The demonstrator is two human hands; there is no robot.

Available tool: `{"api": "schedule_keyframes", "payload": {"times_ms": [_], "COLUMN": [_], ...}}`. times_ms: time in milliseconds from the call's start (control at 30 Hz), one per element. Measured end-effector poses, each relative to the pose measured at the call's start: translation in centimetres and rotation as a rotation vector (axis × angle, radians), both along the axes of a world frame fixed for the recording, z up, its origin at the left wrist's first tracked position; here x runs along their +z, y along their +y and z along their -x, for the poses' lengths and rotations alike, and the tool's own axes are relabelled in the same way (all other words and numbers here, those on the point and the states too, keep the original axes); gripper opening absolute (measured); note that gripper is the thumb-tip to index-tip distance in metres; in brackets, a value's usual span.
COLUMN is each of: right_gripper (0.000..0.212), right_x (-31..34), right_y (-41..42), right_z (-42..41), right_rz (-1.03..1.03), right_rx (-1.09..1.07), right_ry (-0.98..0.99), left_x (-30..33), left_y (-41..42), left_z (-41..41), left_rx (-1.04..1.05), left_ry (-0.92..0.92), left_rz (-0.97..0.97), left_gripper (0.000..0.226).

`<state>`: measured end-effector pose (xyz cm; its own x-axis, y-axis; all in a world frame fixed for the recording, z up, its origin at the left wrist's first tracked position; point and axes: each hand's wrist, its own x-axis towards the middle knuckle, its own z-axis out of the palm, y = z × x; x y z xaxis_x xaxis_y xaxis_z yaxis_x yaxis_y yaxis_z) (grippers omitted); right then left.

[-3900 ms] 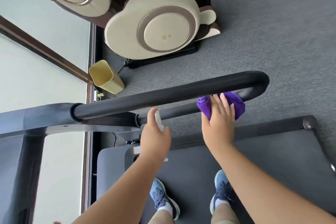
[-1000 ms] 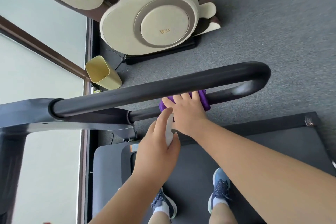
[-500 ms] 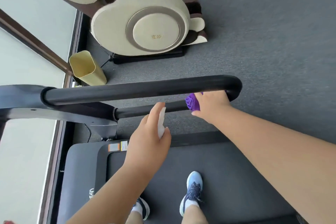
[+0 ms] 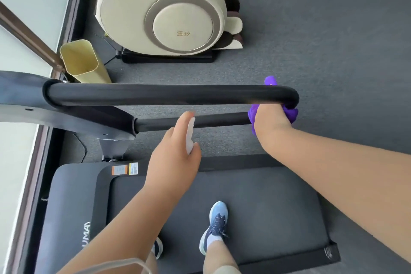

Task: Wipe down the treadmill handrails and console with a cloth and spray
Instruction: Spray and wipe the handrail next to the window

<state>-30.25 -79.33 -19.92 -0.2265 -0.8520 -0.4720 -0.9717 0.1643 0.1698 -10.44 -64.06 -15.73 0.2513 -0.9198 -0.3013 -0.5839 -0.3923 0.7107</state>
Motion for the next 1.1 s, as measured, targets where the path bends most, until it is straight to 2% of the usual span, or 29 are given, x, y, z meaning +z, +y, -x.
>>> {"api": "schedule_keyframes", "payload": {"times_ms": [33,67,133,267,367,467,533,567,633,667,700,800,833,900,1033,1100], "right_gripper": [0.017,0.011,0.010,0.027,0.025,0.025,0.009,0.015,0.047,0.057,0.055,0.011,0.016,0.030,0.026,0.032], "right_x": [-0.5,-1.2,-2.7,-4.9,-4.6,-3.5,-3.8,-3.9,-3.4,-3.3,-3.2,-2.4,-1.9,-0.4,2.8,3.2], "right_y": [-0.1,0.0,0.3,0.3,1.6,4.9,6.9,8.0,9.5,9.9,10.2,10.3,10.2,10.7,11.6,11.6], "right_z": [-0.3,-0.3,-0.6,-2.9,-7.5,-14.2,-19.1,-21.7,-26.2,-28.0,-29.2,-29.7,-29.4,-29.4,-29.8,-29.6], "right_rz": [-0.053,0.020,0.158,0.406,0.354,0.257,0.165,0.090,-0.068,-0.092,-0.086,-0.080,-0.099,-0.155,-0.061,-0.059], "right_rx": [0.026,0.181,0.256,0.006,-0.273,-0.216,-0.191,-0.229,-0.504,-0.659,-0.779,-1.065,-1.103,-1.104,-0.849,-0.781], "right_ry": [-0.022,0.034,0.011,-0.379,-0.645,-0.851,-1.016,-1.089,-1.272,-1.337,-1.382,-1.489,-1.532,-1.635,-1.874,-1.913], "left_x": [-0.3,-0.6,-0.9,-1.7,-2.1,-2.2,-1.9,-1.7,-1.2,-1.0,-0.7,0.5,1.0,2.1,3.3,3.1], "left_y": [0.2,0.4,0.8,1.2,1.8,2.8,3.5,3.9,4.7,5.3,5.8,7.3,7.8,8.5,9.2,9.6], "left_z": [-0.4,-0.8,-1.6,-3.5,-5.2,-7.3,-9.0,-9.9,-11.7,-12.6,-13.5,-15.5,-16.0,-16.5,-16.7,-16.6], "left_rx": [0.026,0.051,0.083,0.130,0.192,0.229,0.260,0.277,0.312,0.334,0.362,0.459,0.488,0.541,0.586,0.587], "left_ry": [0.039,0.071,0.108,0.112,0.158,0.151,0.160,0.169,0.175,0.174,0.175,0.192,0.199,0.213,0.228,0.214], "left_rz": [-0.013,-0.022,-0.038,-0.035,-0.043,-0.055,-0.067,-0.070,-0.071,-0.067,-0.065,-0.041,-0.024,0.011,0.058,0.059], "left_gripper": [0.060,0.060,0.060,0.059,0.061,0.063,0.066,0.067,0.066,0.065,0.064,0.061,0.060,0.060,0.059,0.059]}}
